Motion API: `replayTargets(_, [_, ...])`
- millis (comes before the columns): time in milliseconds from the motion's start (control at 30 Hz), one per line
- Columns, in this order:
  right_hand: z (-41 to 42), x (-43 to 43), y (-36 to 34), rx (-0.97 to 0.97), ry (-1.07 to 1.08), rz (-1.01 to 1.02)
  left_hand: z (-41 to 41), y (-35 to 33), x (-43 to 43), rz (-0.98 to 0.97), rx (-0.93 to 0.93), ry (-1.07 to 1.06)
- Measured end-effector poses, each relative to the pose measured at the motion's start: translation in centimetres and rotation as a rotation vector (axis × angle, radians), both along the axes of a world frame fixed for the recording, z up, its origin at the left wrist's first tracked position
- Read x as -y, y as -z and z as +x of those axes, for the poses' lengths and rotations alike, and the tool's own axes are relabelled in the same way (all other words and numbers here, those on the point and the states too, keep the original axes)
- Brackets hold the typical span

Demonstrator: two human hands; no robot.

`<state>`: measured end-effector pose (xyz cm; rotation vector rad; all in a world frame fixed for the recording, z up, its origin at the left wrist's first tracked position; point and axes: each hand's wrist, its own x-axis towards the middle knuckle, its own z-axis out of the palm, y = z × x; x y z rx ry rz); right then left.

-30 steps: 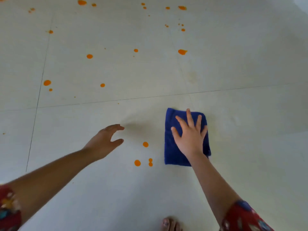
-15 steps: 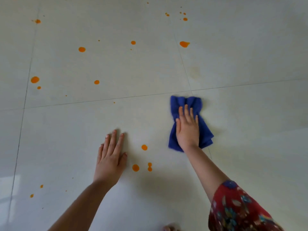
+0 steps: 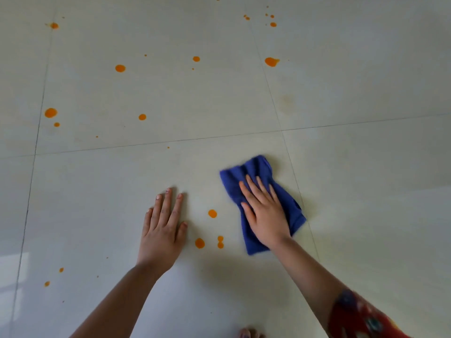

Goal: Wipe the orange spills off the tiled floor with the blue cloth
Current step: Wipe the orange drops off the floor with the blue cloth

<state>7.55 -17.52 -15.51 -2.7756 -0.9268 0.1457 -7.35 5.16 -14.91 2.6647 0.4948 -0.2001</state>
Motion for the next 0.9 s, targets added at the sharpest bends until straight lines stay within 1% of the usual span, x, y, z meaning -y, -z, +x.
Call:
replayTargets(33, [-0.8,1.5,-0.3,0.001,0.046,-0.045,0.1,0.0,0.1,0.017,0.001,-0.006])
replayTargets(133, [1.5,3.1,-0.6,-0.023,0.4,-0.237,0.3,0.1,0.5,0.034,-0.004,-0.019])
replayTargets(167, [2.9,2.5,-0.3,-0.039,0.457,-0.264,0.3,0.2,0.5,0.034,-0.006,-0.016])
replayTargets(200, [4.0,1.5,-0.2,-0.047,0.465,-0.26,0.3,0.2,0.5,0.035,-0.006,-0.012])
replayTargets(267, [4.4,-0.6,-0.3,-0.031,0.37,-0.191,0.2,0.2,0.5,0.039,-0.006,-0.011])
replayTargets(333, [2.1,-1.0,-0.2,-0.005,0.188,-0.07,0.1,0.1,0.6,0.044,-0.008,-0.009])
replayTargets(400, [-2.2,1.1,-0.1,-0.022,0.006,-0.024,0.2,0.1,0.6,0.054,0.0,-0.016])
replayTargets(433, [-4.0,3.0,-0.1,-0.043,-0.031,-0.027,0.2,0.1,0.7,0.058,0.002,-0.019])
replayTargets(467, [-4.6,4.8,0.0,-0.039,-0.023,-0.025,0.3,0.1,0.8,0.061,0.002,-0.022])
replayTargets(533, [-3.2,6.6,-0.1,-0.016,0.137,-0.006,0.3,0.2,0.9,0.069,0.006,-0.032])
replayTargets(600, [-0.4,5.2,0.0,0.01,0.387,-0.018,0.3,0.3,0.9,0.07,0.014,-0.036])
replayTargets(633, [0.5,3.7,-0.1,0.009,0.471,-0.026,0.3,0.3,0.9,0.068,0.017,-0.032])
replayTargets(667, [0.7,2.1,-0.2,0.008,0.478,-0.029,0.3,0.4,0.8,0.068,0.015,-0.03])
replayTargets(700, [-0.2,1.0,-0.2,0.008,0.402,-0.032,0.2,0.4,0.9,0.066,0.01,-0.028])
replayTargets(800, [-6.2,2.5,0.0,-0.021,-0.018,-0.066,0.2,0.3,0.8,0.054,0.012,-0.034])
replayTargets(833, [-7.4,4.0,-0.2,-0.029,-0.082,-0.071,0.2,0.3,0.8,0.047,0.011,-0.039])
replayTargets(867, [-7.7,5.4,-0.2,-0.023,-0.073,-0.063,0.2,0.3,0.8,0.043,0.009,-0.038])
replayTargets(900, [-7.3,6.2,-0.1,-0.021,0.01,-0.05,0.1,0.3,0.8,0.044,0.008,-0.039])
